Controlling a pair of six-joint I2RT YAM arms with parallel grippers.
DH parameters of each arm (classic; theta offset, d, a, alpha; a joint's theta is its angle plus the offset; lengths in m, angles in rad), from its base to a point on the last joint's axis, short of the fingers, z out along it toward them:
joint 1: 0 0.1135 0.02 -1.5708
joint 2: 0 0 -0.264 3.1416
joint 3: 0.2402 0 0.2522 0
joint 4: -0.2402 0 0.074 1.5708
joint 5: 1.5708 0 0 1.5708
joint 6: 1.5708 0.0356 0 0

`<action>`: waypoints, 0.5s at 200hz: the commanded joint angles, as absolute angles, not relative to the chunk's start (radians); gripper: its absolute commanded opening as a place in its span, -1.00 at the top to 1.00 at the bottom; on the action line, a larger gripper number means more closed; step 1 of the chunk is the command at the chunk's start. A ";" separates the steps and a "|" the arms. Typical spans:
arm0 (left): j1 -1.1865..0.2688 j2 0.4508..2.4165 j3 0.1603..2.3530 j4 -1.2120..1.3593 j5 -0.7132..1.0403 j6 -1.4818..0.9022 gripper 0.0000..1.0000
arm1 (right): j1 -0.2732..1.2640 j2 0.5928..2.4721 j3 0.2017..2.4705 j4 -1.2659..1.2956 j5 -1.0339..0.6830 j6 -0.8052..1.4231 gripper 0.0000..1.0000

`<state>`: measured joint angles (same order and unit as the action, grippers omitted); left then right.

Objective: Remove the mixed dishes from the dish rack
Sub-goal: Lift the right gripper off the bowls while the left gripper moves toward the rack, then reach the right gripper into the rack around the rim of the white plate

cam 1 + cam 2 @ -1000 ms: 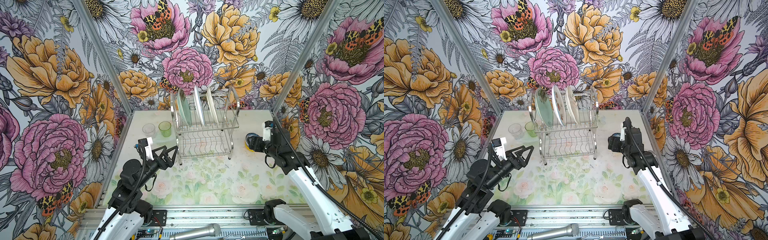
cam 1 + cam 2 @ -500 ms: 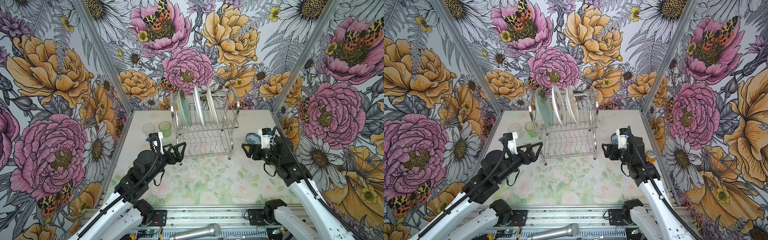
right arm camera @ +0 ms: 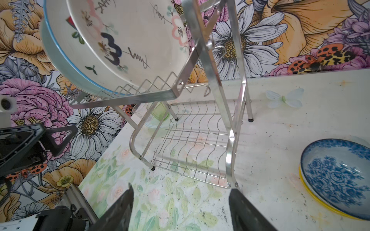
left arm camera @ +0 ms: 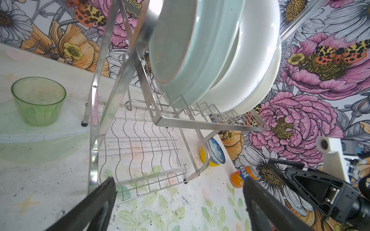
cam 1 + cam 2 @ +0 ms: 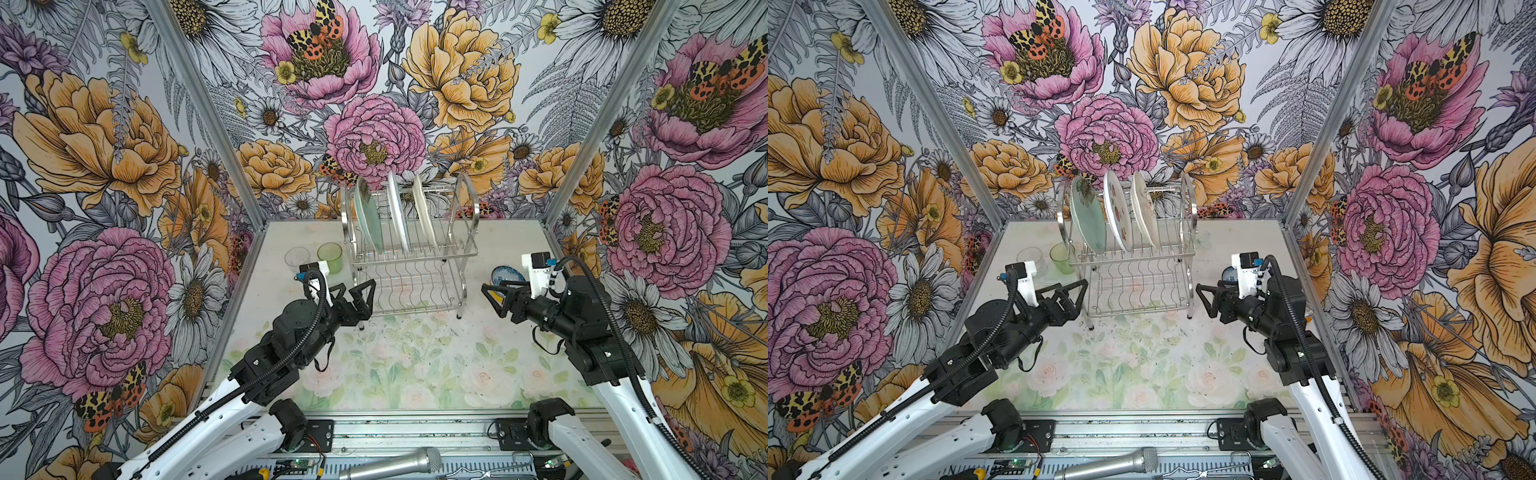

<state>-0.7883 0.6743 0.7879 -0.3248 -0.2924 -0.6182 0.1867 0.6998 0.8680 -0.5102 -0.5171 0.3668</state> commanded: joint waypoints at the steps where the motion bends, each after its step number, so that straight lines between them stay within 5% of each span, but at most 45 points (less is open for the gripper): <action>1: -0.795 0.665 0.839 -0.333 -0.322 -0.582 -0.98 | 0.221 0.685 0.921 -0.457 -0.533 0.384 -0.53; 100: -0.795 0.689 0.877 -0.287 -0.394 -0.434 -0.98 | 0.425 0.862 1.099 -0.377 -0.373 0.385 -0.52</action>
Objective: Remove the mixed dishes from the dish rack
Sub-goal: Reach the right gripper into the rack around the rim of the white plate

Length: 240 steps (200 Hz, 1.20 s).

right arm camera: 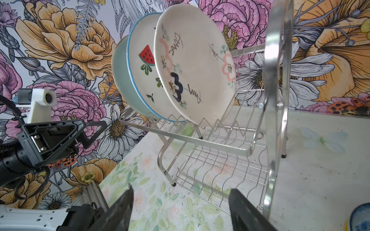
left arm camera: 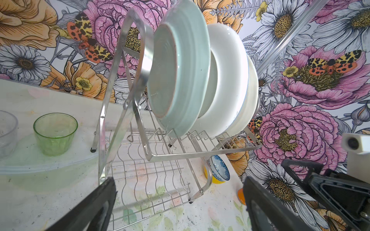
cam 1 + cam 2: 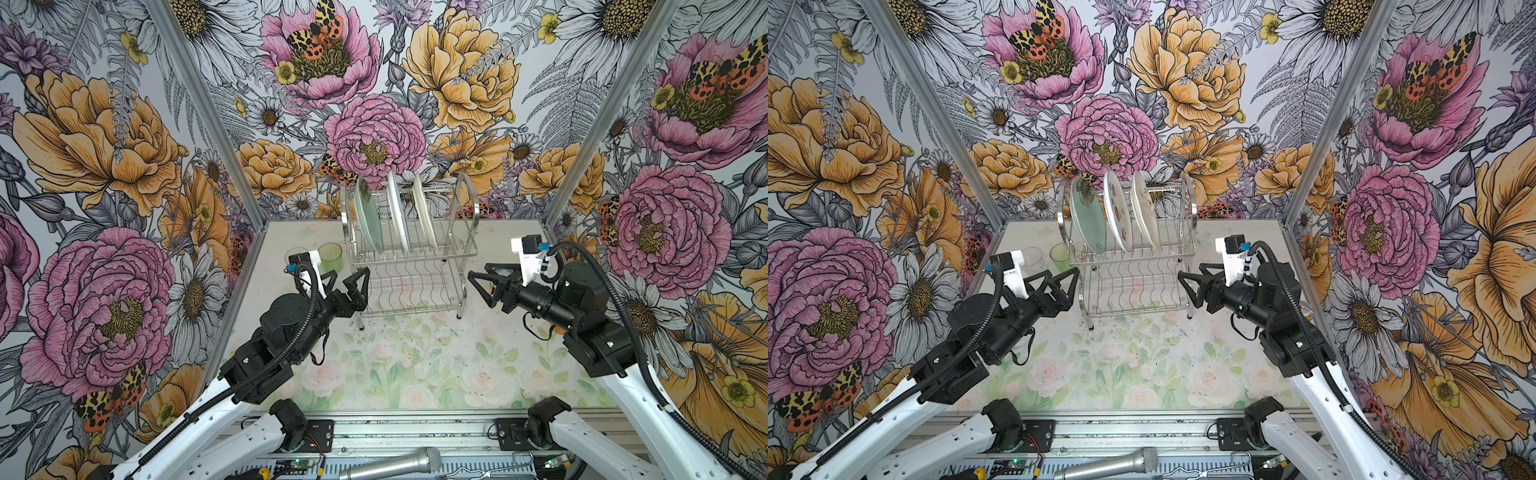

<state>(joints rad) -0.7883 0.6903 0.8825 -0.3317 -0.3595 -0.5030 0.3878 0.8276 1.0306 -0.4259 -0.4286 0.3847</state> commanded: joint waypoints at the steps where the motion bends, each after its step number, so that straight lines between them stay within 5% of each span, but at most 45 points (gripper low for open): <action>1: -0.795 0.689 0.876 -0.286 -0.393 -0.432 -0.98 | 0.427 0.863 1.101 -0.377 -0.372 0.385 -0.52; 106: -0.793 0.671 0.865 -0.251 -0.254 -0.374 -0.98 | 0.656 1.057 1.236 -0.306 -0.130 0.298 -0.51; 240: -0.792 0.664 0.833 -0.228 -0.232 -0.377 -0.97 | 0.726 1.149 1.269 -0.254 0.066 0.238 -0.48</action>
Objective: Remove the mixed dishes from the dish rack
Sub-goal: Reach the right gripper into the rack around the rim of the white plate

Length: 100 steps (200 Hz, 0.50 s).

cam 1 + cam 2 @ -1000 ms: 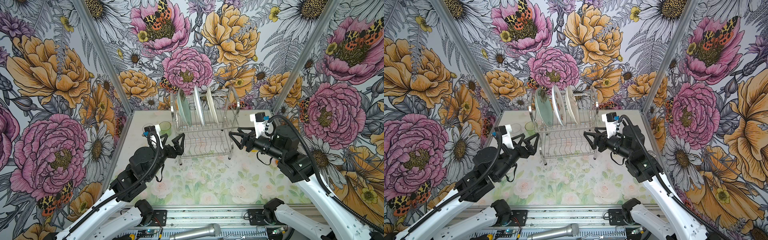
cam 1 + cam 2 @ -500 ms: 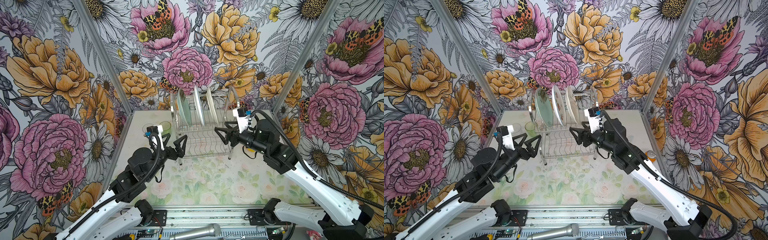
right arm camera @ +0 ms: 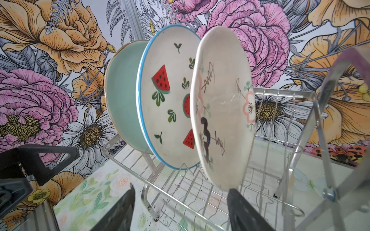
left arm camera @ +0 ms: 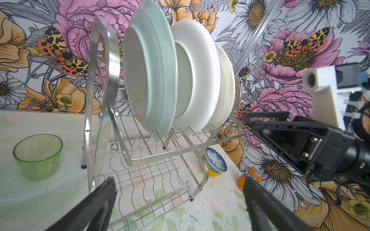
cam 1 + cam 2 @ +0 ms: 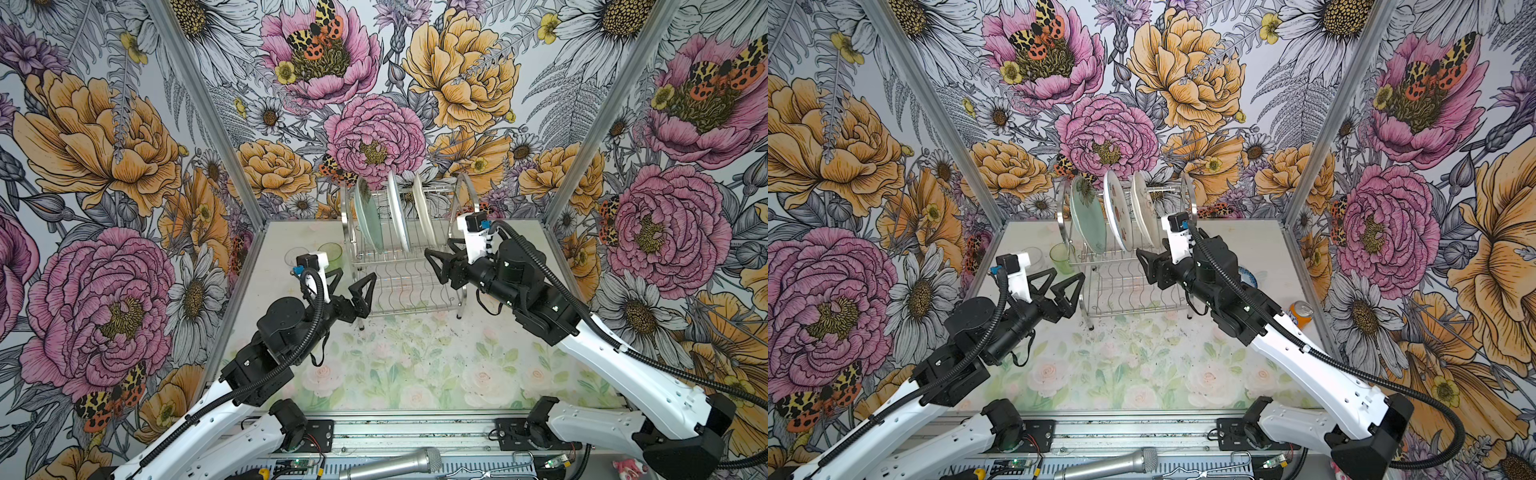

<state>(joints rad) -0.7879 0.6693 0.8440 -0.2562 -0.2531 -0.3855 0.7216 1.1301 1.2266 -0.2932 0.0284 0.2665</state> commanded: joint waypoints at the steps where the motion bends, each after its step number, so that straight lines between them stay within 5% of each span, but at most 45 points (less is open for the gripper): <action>1: -0.792 0.665 0.834 -0.228 -0.232 -0.377 -0.98 | 0.726 1.151 1.270 -0.255 0.066 0.238 -0.48; 100: -0.781 0.645 0.815 -0.242 -0.239 -0.373 -0.98 | 0.726 1.285 1.356 -0.250 0.114 0.212 -0.46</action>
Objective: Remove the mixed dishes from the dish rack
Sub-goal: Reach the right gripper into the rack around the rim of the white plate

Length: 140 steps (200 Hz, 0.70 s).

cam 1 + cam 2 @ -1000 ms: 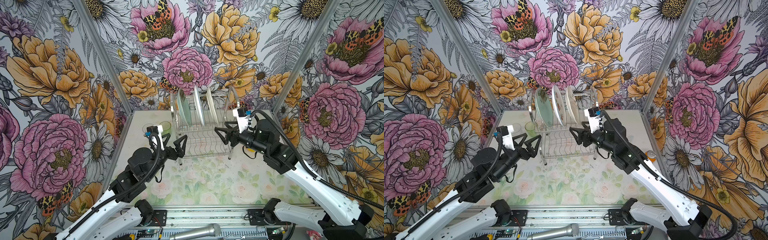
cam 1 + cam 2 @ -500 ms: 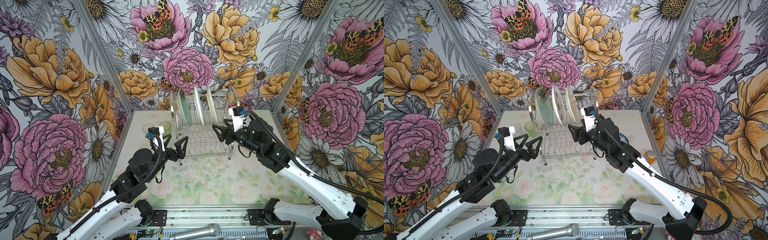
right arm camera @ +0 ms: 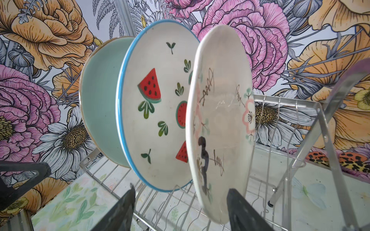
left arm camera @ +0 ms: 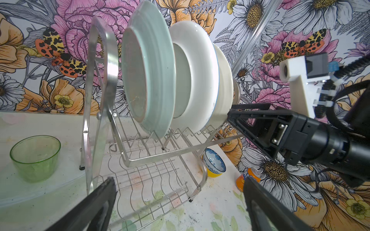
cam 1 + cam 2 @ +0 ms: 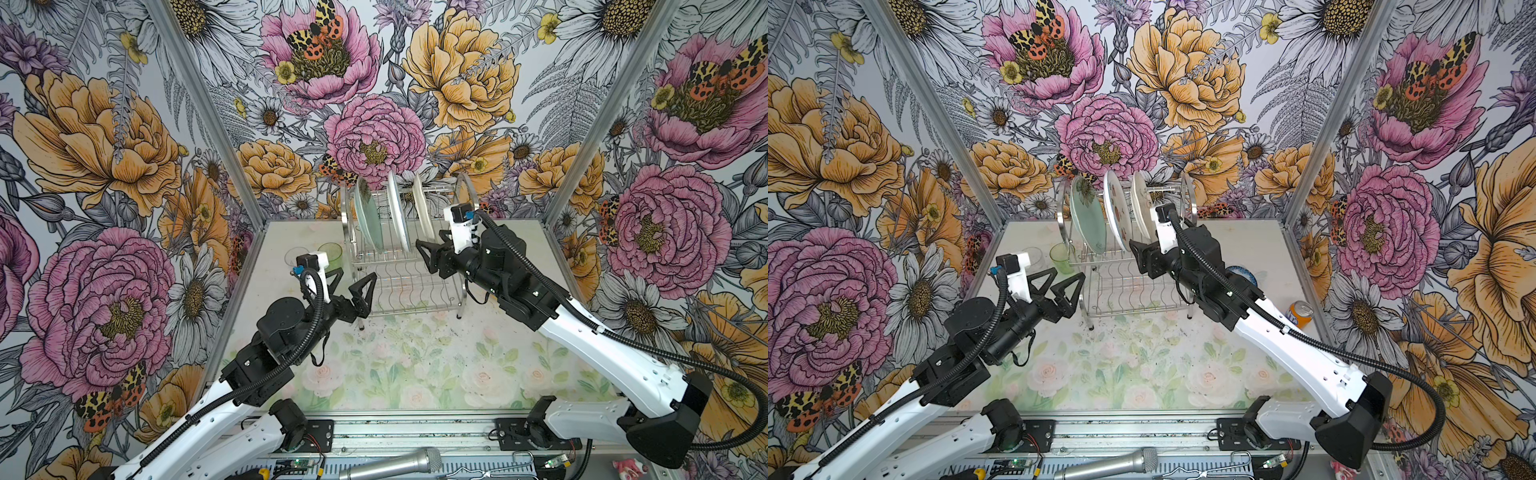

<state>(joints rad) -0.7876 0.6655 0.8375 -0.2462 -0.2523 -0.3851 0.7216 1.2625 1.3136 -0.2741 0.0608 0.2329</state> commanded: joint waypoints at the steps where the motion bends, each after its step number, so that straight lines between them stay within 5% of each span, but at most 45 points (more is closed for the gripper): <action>1: -0.780 0.645 0.815 -0.242 -0.239 -0.373 -0.98 | 0.726 1.286 1.356 -0.250 0.116 0.212 -0.45; 55: -0.770 0.629 0.799 -0.247 -0.239 -0.376 -0.98 | 0.726 1.337 1.379 -0.245 0.154 0.197 -0.41; 140: -0.761 0.652 0.797 -0.231 -0.216 -0.382 -0.98 | 0.724 1.402 1.407 -0.223 0.201 0.141 0.07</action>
<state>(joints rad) -0.7734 0.6506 0.8093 -0.2466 -0.2455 -0.3855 0.7216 1.3880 1.3655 -0.2539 0.1757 0.1673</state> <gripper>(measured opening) 0.987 0.493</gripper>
